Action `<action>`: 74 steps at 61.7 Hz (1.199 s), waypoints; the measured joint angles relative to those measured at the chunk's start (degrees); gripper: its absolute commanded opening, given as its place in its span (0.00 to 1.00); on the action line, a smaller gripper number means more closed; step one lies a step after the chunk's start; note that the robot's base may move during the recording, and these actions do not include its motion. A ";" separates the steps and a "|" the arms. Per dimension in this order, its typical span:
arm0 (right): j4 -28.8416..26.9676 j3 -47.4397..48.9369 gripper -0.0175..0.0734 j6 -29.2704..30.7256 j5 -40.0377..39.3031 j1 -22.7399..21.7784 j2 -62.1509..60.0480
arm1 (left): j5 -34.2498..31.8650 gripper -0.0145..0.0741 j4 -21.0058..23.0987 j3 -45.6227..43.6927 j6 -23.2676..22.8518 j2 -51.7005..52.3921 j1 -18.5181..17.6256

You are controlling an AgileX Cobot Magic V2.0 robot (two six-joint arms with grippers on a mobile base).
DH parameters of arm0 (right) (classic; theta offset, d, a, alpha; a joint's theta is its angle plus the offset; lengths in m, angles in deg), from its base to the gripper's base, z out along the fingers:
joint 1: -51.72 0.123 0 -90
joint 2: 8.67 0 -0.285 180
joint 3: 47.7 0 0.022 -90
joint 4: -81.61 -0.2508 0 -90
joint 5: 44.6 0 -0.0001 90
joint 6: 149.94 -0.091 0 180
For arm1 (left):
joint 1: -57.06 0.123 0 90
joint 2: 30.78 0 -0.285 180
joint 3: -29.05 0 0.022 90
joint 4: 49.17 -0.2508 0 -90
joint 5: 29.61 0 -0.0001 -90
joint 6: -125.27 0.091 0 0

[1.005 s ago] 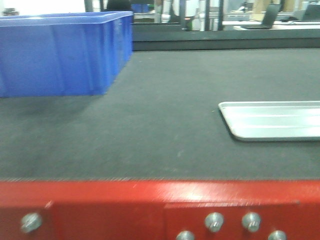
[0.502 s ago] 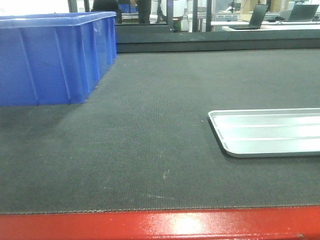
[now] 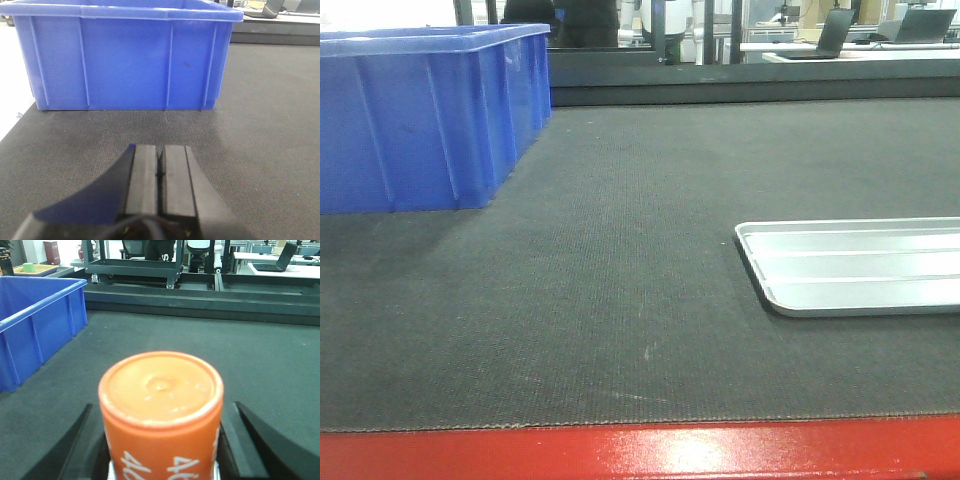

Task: Grab orange capacitor from left shelf to right conveyor
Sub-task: 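Move the right gripper with the cylinder over the silver tray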

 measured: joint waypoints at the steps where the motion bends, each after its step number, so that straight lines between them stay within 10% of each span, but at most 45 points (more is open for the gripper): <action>1: 0.00 0.00 0.33 0.00 0.00 0.00 0.00 | 0.00 0.02 0.00 0.00 0.00 0.00 0.00; 33: 0.00 0.00 0.33 0.00 -6.10 0.00 7.25 | 0.00 0.02 0.00 0.00 0.00 0.00 0.00; 74: 0.00 -14.23 0.33 0.00 -49.31 0.00 43.49 | 0.00 0.02 0.00 0.00 0.00 0.00 0.00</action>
